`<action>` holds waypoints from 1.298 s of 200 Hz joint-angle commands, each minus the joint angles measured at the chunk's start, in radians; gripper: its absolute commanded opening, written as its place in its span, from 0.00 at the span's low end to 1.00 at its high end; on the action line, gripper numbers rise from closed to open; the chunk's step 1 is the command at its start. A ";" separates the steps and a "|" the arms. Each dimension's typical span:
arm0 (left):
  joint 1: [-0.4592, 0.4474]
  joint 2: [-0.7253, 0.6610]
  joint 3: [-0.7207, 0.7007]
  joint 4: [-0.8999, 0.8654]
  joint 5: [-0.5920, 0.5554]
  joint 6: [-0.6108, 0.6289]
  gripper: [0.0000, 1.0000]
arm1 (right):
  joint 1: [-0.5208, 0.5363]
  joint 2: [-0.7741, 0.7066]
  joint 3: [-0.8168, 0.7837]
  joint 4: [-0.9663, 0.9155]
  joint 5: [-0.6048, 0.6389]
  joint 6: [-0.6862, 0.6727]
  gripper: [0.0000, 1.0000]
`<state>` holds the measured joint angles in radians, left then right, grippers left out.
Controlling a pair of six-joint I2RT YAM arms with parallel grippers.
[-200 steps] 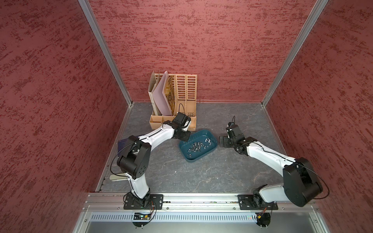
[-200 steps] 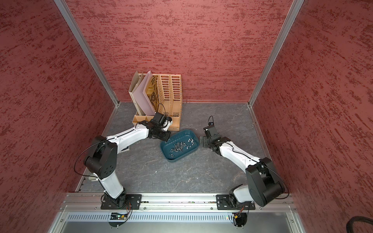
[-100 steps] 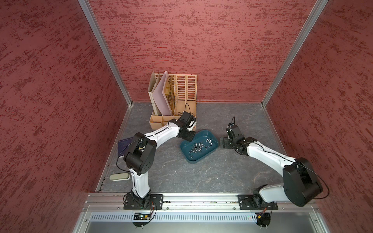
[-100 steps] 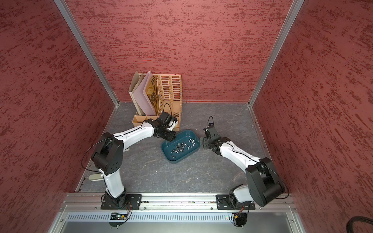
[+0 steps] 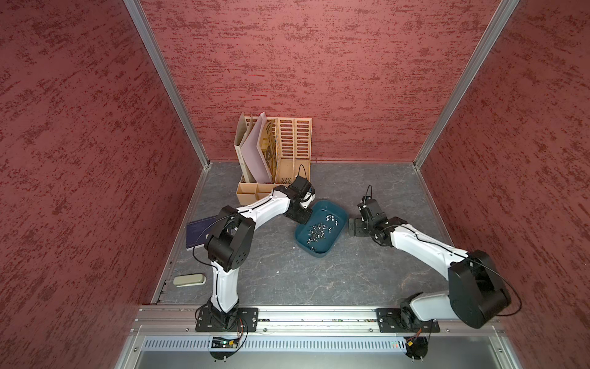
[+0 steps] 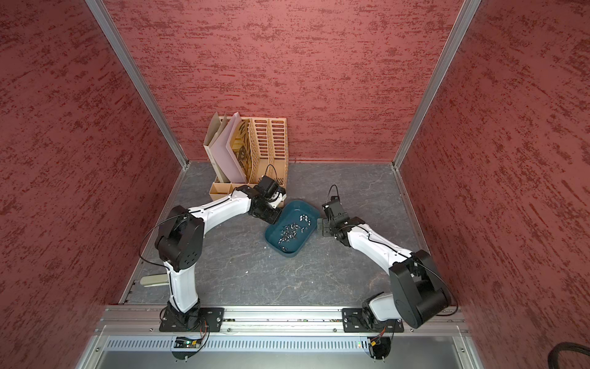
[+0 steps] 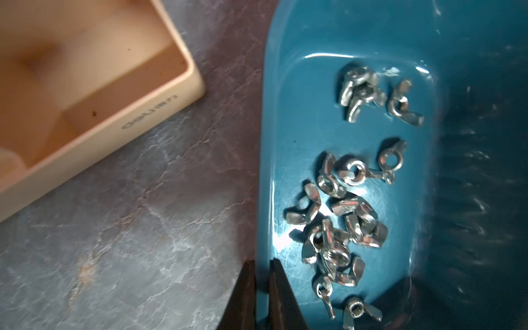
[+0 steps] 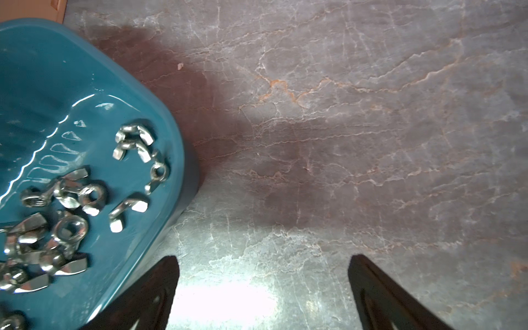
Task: Take out the wing nut from the storage box
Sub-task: Adjust the storage box at the center of the board.
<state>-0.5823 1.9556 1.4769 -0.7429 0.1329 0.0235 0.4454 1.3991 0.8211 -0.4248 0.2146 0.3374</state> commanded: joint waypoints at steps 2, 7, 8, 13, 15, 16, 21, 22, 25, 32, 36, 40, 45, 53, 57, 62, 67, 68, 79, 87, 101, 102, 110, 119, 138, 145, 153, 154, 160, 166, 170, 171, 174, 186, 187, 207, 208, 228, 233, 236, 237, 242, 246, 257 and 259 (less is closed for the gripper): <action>-0.020 0.033 0.039 -0.012 0.047 -0.063 0.13 | -0.009 -0.043 -0.016 -0.036 0.032 0.030 0.99; -0.024 0.039 0.047 -0.013 0.055 -0.082 0.13 | -0.012 -0.048 -0.016 -0.042 0.034 0.035 0.99; -0.025 0.039 0.047 -0.012 0.056 -0.086 0.13 | -0.013 -0.049 -0.016 -0.043 0.035 0.036 0.98; -0.028 0.044 0.055 -0.011 0.062 -0.111 0.13 | -0.016 -0.055 -0.017 -0.051 0.036 0.038 0.99; -0.029 0.046 0.057 -0.010 0.063 -0.122 0.13 | -0.018 -0.056 -0.016 -0.053 0.037 0.040 0.99; -0.030 0.047 0.059 -0.009 0.064 -0.125 0.13 | -0.018 -0.057 -0.016 -0.056 0.037 0.040 0.98; -0.032 0.054 0.065 -0.009 0.069 -0.157 0.13 | -0.023 -0.061 -0.013 -0.065 0.038 0.042 0.99; -0.033 0.055 0.067 -0.008 0.072 -0.165 0.13 | -0.024 -0.063 -0.013 -0.065 0.038 0.043 0.99; -0.034 0.059 0.071 -0.005 0.075 -0.184 0.13 | -0.026 -0.066 -0.013 -0.071 0.039 0.044 0.99; -0.035 0.068 0.079 0.002 0.074 -0.240 0.13 | -0.031 -0.071 -0.009 -0.082 0.043 0.046 0.99; -0.034 0.073 0.083 0.009 0.074 -0.272 0.12 | -0.035 -0.076 -0.007 -0.088 0.044 0.047 0.99; -0.034 0.078 0.084 0.017 0.078 -0.303 0.13 | -0.038 -0.080 -0.004 -0.094 0.045 0.047 0.99; -0.033 0.083 0.086 0.029 0.077 -0.336 0.12 | -0.043 -0.085 0.000 -0.101 0.046 0.048 0.98; -0.033 0.092 0.086 0.047 0.070 -0.388 0.13 | -0.048 -0.091 0.005 -0.113 0.048 0.047 0.99; -0.033 0.096 0.086 0.057 0.069 -0.409 0.13 | -0.051 -0.094 0.010 -0.118 0.048 0.046 0.99; -0.031 0.100 0.086 0.067 0.066 -0.433 0.12 | -0.053 -0.098 0.016 -0.126 0.048 0.043 0.99; -0.031 0.105 0.086 0.076 0.060 -0.457 0.12 | -0.056 -0.099 0.022 -0.134 0.050 0.042 0.98; -0.031 0.107 0.086 0.077 0.058 -0.461 0.12 | -0.056 -0.100 0.024 -0.134 0.050 0.041 0.98; -0.030 0.115 0.086 0.094 0.048 -0.508 0.12 | -0.057 -0.101 0.036 -0.149 0.055 0.034 0.98; -0.027 0.119 0.087 0.103 0.035 -0.542 0.12 | -0.060 -0.101 0.046 -0.157 0.057 0.029 0.99; -0.021 0.120 0.082 0.122 0.021 -0.591 0.11 | -0.059 -0.098 0.057 -0.167 0.057 0.019 0.99; -0.020 0.119 0.081 0.123 0.020 -0.594 0.11 | -0.060 -0.097 0.057 -0.167 0.056 0.019 0.99; -0.015 0.117 0.077 0.135 0.014 -0.618 0.09 | -0.059 -0.095 0.063 -0.169 0.052 0.016 0.98; -0.007 0.114 0.069 0.143 0.010 -0.648 0.08 | -0.060 -0.092 0.069 -0.169 0.042 0.014 0.99; 0.013 0.108 0.056 0.160 0.017 -0.692 0.08 | -0.059 -0.087 0.078 -0.160 0.016 0.008 0.98; 0.018 0.109 0.055 0.162 0.021 -0.693 0.08 | -0.059 -0.082 0.084 -0.157 0.002 0.005 0.99; 0.022 0.112 0.061 0.159 0.025 -0.690 0.08 | -0.059 -0.079 0.089 -0.151 -0.015 0.002 0.98; 0.022 0.113 0.062 0.158 0.025 -0.689 0.08 | -0.060 -0.080 0.091 -0.151 -0.016 0.002 0.98; 0.023 0.115 0.065 0.153 0.026 -0.687 0.08 | -0.060 -0.076 0.097 -0.148 -0.028 -0.002 0.99; 0.025 0.117 0.065 0.152 0.025 -0.683 0.08 | -0.059 -0.073 0.105 -0.146 -0.042 -0.007 0.98; 0.025 0.117 0.065 0.153 0.024 -0.681 0.08 | -0.059 -0.069 0.111 -0.145 -0.051 -0.009 0.99; 0.026 0.117 0.065 0.153 0.025 -0.680 0.08 | -0.059 -0.068 0.111 -0.145 -0.053 -0.010 0.99; 0.028 0.118 0.066 0.154 0.025 -0.679 0.09 | -0.059 -0.066 0.116 -0.145 -0.058 -0.012 0.99; 0.034 0.123 0.066 0.154 0.029 -0.670 0.09 | -0.057 -0.056 0.133 -0.146 -0.078 -0.019 0.99; 0.034 0.124 0.067 0.155 0.029 -0.669 0.09 | -0.057 -0.055 0.134 -0.147 -0.079 -0.020 0.99; 0.050 0.136 0.075 0.149 0.050 -0.652 0.12 | -0.053 -0.043 0.156 -0.148 -0.094 -0.029 0.98; 0.051 0.136 0.074 0.149 0.051 -0.650 0.13 | -0.053 -0.042 0.157 -0.148 -0.095 -0.030 0.98; 0.061 0.137 0.074 0.142 0.060 -0.632 0.15 | -0.043 -0.029 0.182 -0.150 -0.109 -0.044 0.99; 0.064 0.135 0.073 0.142 0.064 -0.627 0.17 | -0.039 -0.024 0.191 -0.152 -0.112 -0.048 0.98; 0.065 0.135 0.072 0.142 0.065 -0.624 0.19 | -0.037 -0.020 0.197 -0.153 -0.113 -0.050 0.98; 0.066 0.134 0.072 0.142 0.067 -0.622 0.19 | -0.036 -0.018 0.199 -0.154 -0.112 -0.051 0.99; 0.068 0.132 0.072 0.142 0.073 -0.618 0.22 | -0.031 -0.012 0.208 -0.156 -0.115 -0.055 0.99; 0.070 0.130 0.070 0.143 0.076 -0.616 0.24 | -0.028 -0.008 0.215 -0.158 -0.116 -0.058 0.98; 0.073 0.120 0.068 0.143 0.086 -0.605 0.31 | -0.015 0.011 0.238 -0.164 -0.121 -0.067 0.99; 0.073 0.118 0.068 0.143 0.088 -0.602 0.32 | -0.014 0.014 0.242 -0.165 -0.122 -0.068 0.99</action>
<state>-0.5312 2.0609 1.5513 -0.5797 0.2207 -0.6064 0.4049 1.3808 1.0042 -0.5747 0.1257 0.3016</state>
